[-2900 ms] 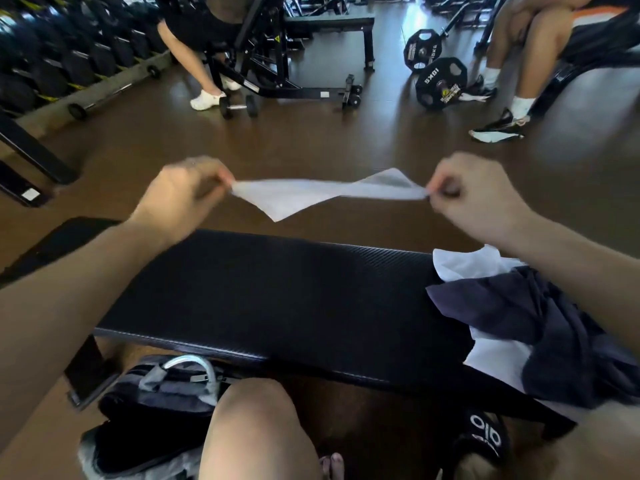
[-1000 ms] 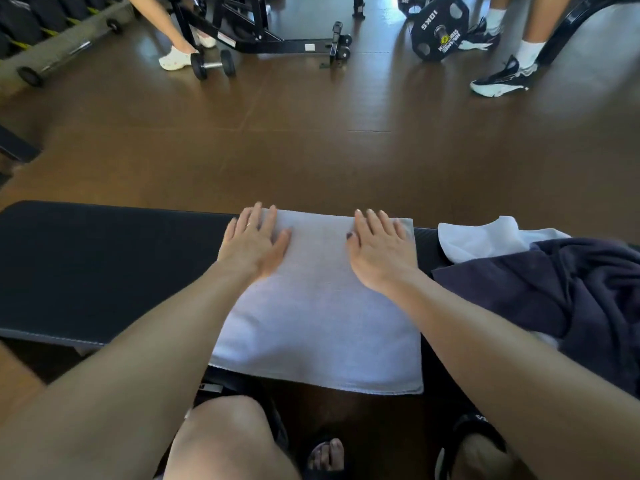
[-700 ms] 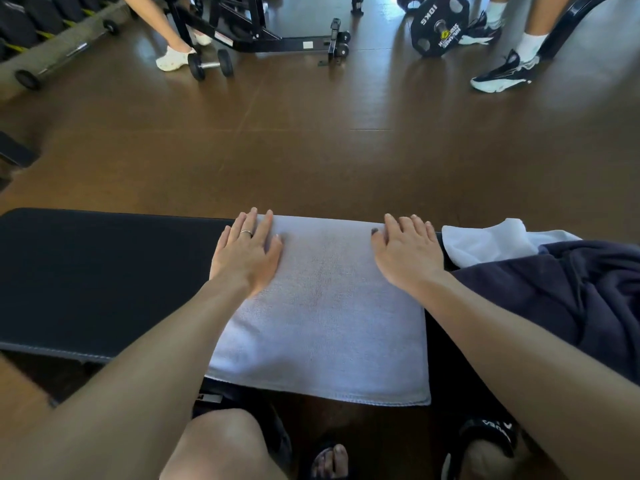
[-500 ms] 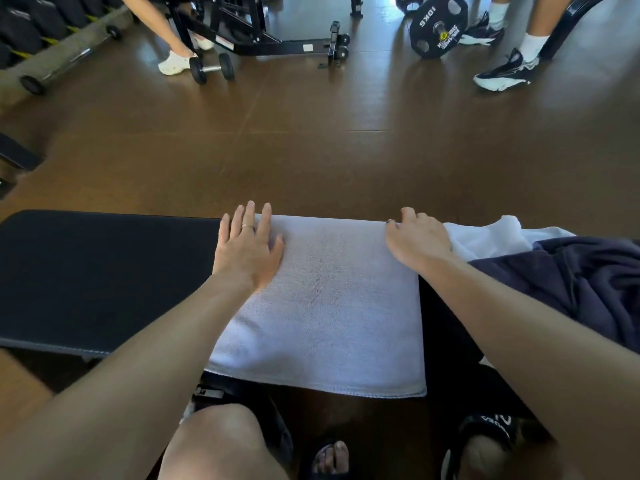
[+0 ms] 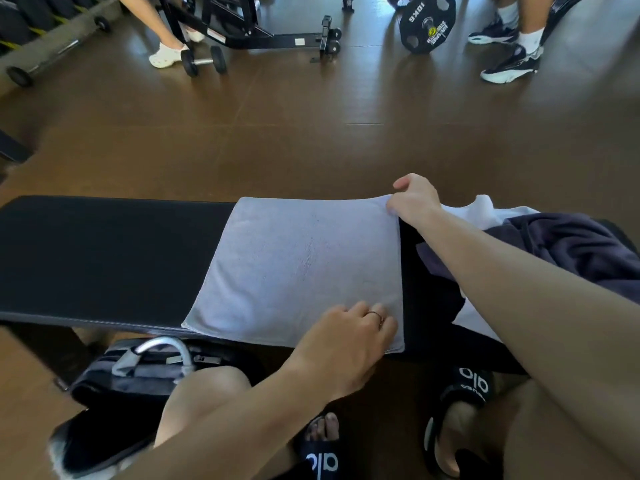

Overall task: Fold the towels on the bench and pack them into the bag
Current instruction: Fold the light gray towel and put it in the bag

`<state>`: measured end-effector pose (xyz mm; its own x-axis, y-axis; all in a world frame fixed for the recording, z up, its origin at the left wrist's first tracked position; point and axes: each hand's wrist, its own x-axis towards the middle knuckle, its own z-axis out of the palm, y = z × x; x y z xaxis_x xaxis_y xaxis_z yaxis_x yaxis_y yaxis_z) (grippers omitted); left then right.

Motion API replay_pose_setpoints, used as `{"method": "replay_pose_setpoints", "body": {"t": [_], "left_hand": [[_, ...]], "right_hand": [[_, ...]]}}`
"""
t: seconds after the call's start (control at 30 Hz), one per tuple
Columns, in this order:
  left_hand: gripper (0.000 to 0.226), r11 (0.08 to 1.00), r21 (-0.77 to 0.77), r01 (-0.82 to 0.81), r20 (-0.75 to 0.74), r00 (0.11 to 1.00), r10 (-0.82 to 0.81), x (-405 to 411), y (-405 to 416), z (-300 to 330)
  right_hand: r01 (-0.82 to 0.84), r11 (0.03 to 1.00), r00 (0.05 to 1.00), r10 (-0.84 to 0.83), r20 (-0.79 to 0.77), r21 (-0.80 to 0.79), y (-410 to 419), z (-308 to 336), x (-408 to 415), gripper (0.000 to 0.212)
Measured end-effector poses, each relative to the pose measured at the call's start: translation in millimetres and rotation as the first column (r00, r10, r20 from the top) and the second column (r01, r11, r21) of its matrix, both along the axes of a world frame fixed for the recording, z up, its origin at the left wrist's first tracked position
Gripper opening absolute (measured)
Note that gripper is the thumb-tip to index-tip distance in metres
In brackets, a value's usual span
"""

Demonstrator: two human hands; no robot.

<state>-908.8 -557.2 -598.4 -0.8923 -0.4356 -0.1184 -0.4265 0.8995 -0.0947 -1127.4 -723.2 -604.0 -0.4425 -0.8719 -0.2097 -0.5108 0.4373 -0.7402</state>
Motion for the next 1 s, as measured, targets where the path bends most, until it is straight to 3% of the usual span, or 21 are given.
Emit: {"method": "replay_pose_setpoints", "body": {"t": [0.1, 0.27, 0.37, 0.43, 0.5, 0.57, 0.7, 0.8, 0.9, 1.0], "left_hand": [[0.043, 1.0, -0.027, -0.015, 0.043, 0.999, 0.016, -2.7, 8.6, 8.0], [0.038, 0.996, -0.047, -0.08, -0.027, 0.996, 0.079, -8.5, 17.5, 18.5], [0.016, 0.987, 0.037, -0.159, -0.13, 0.978, 0.163, -3.5, 18.4, 20.9], [0.015, 0.962, 0.069, -0.263, -0.269, 0.924, 0.272, 5.3, 17.5, 19.7], [0.018, 0.907, 0.14, -0.396, -0.438, 0.797, 0.416, 16.6, 17.6, 21.1], [0.025, 0.825, 0.34, -0.452, -0.529, 0.633, 0.565, 29.7, 17.8, 31.1], [0.038, 0.588, 0.641, -0.494, -0.518, 0.288, 0.806, 64.0, 17.4, 53.5], [0.032, 0.453, 0.751, -0.481, -0.484, 0.066, 0.873, 96.0, 16.3, 65.1], [0.022, 0.362, 0.811, -0.459, -0.448, -0.092, 0.889, 128.6, 12.5, 67.6], [0.019, 0.259, 0.851, -0.457, -0.371, -0.174, 0.912, 155.6, 4.0, 59.8]], "right_hand": [[-0.04, 0.999, 0.996, 0.042, -0.075, 0.03, 2.9, -0.7, -0.8, 0.026], [-0.059, 0.998, 0.989, 0.056, -0.134, -0.019, 9.3, -3.2, -1.1, 0.02], [-0.052, 0.994, 0.991, 0.04, -0.124, -0.095, 6.5, -0.7, -0.8, 0.016], [-0.057, 0.989, 0.993, 0.042, -0.109, -0.138, 4.2, 6.9, 1.1, 0.018], [-0.03, 0.98, 0.998, 0.019, -0.055, -0.195, 1.5, 17.9, 5.5, 0.019], [0.043, 0.966, 0.994, -0.016, 0.109, -0.254, -4.4, 30.0, 13.5, 0.016], [0.063, 0.958, 0.922, 0.051, 0.383, -0.279, -25.0, 57.6, 47.0, 0.017], [0.003, 0.969, 0.888, 0.112, 0.446, -0.248, -46.3, 76.4, 81.3, 0.019], [-0.117, 0.97, 0.89, 0.198, 0.411, -0.215, -67.2, 83.6, 118.8, 0.014], [-0.23, 0.955, 0.86, 0.29, 0.419, -0.19, -80.7, 80.3, 154.3, 0.01]]}}
